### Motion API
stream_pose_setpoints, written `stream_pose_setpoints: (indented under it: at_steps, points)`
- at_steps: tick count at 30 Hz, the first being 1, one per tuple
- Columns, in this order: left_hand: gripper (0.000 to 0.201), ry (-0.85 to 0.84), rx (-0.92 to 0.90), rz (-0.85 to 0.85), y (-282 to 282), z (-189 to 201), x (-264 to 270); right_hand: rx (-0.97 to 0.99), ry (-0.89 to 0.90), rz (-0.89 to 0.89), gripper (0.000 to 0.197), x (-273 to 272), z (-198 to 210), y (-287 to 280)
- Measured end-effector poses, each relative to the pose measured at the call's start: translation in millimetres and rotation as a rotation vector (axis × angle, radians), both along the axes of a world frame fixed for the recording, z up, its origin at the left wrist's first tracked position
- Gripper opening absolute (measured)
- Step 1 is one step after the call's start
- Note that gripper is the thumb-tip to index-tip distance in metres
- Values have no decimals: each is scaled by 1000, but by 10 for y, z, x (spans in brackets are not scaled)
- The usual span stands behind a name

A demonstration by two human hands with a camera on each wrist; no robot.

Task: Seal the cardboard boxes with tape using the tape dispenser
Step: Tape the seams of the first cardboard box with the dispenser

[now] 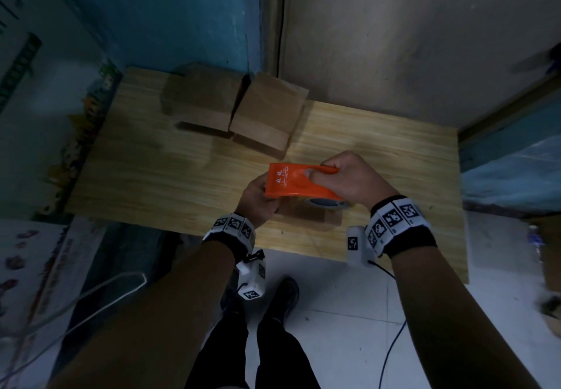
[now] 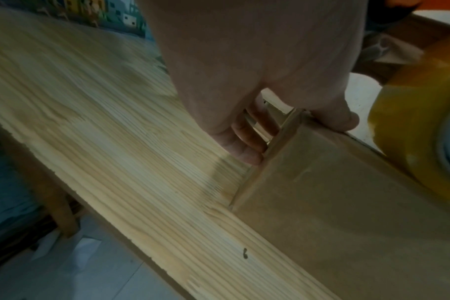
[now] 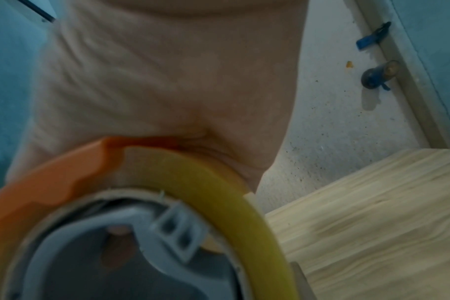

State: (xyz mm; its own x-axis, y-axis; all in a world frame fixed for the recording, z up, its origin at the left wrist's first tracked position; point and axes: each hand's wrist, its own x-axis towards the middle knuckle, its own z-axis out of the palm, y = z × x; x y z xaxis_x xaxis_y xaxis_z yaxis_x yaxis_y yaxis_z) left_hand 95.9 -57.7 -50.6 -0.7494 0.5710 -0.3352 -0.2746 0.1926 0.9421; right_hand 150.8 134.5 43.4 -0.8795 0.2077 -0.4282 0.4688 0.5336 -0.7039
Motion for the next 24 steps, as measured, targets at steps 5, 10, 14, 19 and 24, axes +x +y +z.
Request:
stream_pose_setpoints:
  at_steps: [5, 10, 14, 19, 24]
  points:
    - [29, -147, 29, 68, -87, -43, 2, 41, 1, 20, 48, 1, -10, -28]
    - [22, -426, -6, 207, -218, 59, -3, 92, -1, 53, 52, -28, 6, -73]
    - [37, -546, -23, 188, -219, 116, -35, 145, -2, 73, 54, -54, 2, -90]
    - [44, -519, -49, 175, -187, 162, -49, 185, -8, 81, 53, -59, -4, -108]
    - [31, -529, -21, 169, -181, 160, -19, 196, -12, 81, 54, -62, -28, -129]
